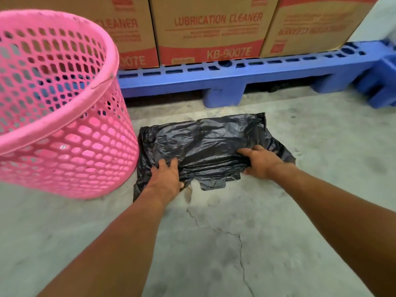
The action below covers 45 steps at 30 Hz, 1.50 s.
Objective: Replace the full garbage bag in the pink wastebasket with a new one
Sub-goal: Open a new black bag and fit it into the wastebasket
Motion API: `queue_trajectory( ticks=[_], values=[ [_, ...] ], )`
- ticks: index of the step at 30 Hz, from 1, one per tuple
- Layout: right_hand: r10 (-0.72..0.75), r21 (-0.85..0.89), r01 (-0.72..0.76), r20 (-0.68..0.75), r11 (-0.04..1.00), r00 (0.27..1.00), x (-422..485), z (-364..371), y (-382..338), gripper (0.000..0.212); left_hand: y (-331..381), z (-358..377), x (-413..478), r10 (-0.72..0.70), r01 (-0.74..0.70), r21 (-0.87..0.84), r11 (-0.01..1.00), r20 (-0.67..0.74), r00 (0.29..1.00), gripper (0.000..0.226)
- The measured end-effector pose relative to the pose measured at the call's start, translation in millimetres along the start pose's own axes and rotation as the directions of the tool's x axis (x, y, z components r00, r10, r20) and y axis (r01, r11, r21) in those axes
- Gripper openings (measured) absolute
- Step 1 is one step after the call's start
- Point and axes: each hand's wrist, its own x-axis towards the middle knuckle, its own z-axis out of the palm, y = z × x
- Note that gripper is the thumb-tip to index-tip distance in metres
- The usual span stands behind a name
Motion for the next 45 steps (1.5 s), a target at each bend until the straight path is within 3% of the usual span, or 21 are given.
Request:
queue_trajectory(
  ticks=[6, 10, 13, 15, 17, 19, 23, 28, 33, 38, 41, 45],
  values=[
    [-0.011, 0.015, 0.012, -0.039, 1.000, 0.999, 17, 27, 7, 0.064, -1, 16, 6, 0.031, -0.015, 0.131, 0.991, -0.118, 0.992, 0.061],
    [-0.020, 0.088, 0.031, -0.117, 0.996, 0.993, 17, 29, 9, 0.054, -11, 29, 7, 0.036, -0.026, 0.068, 0.997, -0.151, 0.988, 0.083],
    [-0.027, 0.101, 0.046, -0.184, 0.994, 0.983, 16, 31, 9, 0.050, -23, 35, 3, 0.143, -0.132, 0.073, 0.989, -0.168, 0.975, 0.089],
    [-0.018, 0.117, 0.043, -0.204, 0.992, 0.979, 16, 30, 9, 0.048, -33, 40, 3, 0.209, -0.187, 0.149, 0.971, -0.148, 0.967, 0.073],
    [0.007, 0.127, 0.020, -0.209, 0.992, 0.978, 13, 27, 9, 0.047, -38, 38, 2, 0.219, -0.198, 0.152, 0.969, -0.141, 0.966, 0.038],
    [0.017, 0.116, 0.007, -0.203, 0.993, 0.979, 8, 24, 7, 0.046, -34, 28, -3, 0.260, -0.216, 0.240, 0.946, -0.170, 0.951, 0.019],
    [-0.004, 0.024, 0.011, -0.253, 1.000, 0.968, -1, 13, 6, 0.035, -18, 5, -8, 0.288, -0.208, 0.309, 0.928, -0.241, 0.927, 0.042],
    [0.010, -0.007, -0.014, -0.399, 1.000, 0.917, -18, -32, 7, 0.034, 3, -41, -11, 0.340, -0.123, 0.473, 0.872, -0.405, 0.849, 0.046],
    [0.023, 0.028, -0.009, -0.573, 1.000, 0.820, -44, -101, 11, 0.024, 33, -106, -29, 0.382, -0.075, 0.493, 0.867, -0.559, 0.736, 0.029],
    [0.070, 0.112, 0.012, -0.703, 0.994, 0.708, -84, -187, 7, 0.013, 52, -185, -63, 0.552, -0.090, 0.581, 0.809, -0.698, 0.455, 0.058],
    [0.078, 0.152, 0.059, -0.758, 0.987, 0.647, -104, -236, -5, 0.015, 59, -237, -106, 0.564, -0.030, 0.594, 0.804, -0.745, 0.356, 0.035],
    [0.064, 0.200, 0.163, -0.800, 0.966, 0.597, -121, -276, -41, 0.019, 34, -281, -137, 0.459, 0.042, 0.512, 0.858, -0.801, 0.383, 0.023]
  ],
)
